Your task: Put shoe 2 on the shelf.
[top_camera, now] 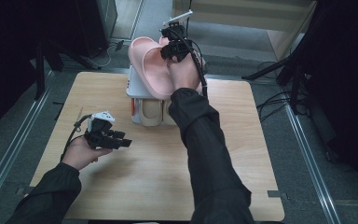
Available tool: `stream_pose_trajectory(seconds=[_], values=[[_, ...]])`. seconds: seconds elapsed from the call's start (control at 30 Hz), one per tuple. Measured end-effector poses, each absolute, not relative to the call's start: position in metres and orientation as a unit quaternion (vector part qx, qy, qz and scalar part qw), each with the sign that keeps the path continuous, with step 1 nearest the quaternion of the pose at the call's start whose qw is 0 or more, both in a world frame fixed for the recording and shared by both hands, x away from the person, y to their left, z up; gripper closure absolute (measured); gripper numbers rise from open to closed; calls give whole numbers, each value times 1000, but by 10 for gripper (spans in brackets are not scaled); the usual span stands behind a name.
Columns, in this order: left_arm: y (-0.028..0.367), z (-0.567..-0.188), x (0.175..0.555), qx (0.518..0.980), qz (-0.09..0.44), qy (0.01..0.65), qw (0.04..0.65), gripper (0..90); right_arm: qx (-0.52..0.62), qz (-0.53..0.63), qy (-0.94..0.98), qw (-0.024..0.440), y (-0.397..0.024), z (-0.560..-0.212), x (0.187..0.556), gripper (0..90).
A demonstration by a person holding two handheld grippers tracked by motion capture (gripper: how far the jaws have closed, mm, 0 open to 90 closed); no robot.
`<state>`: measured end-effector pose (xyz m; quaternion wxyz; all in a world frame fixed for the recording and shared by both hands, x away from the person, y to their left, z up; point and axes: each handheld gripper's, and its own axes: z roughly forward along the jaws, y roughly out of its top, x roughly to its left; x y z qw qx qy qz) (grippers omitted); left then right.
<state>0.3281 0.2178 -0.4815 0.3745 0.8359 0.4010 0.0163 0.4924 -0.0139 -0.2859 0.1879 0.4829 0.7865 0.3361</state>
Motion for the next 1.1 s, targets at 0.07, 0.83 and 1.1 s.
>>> stream_pose_trajectory(seconds=[0.07, 0.83, 1.1], values=[[216, -482, 329, 836, 14, 400, 375, 477, 502, 333, 776, 189, -9, -293, 498, 763], [212, -484, 329, 845, 13, 392, 364, 479, 578, 316, 720, 218, 10, -319, 528, 756], [213, -485, 329, 845, 15, 393, 362, 478, 580, 312, 718, 226, 18, -325, 532, 745]])
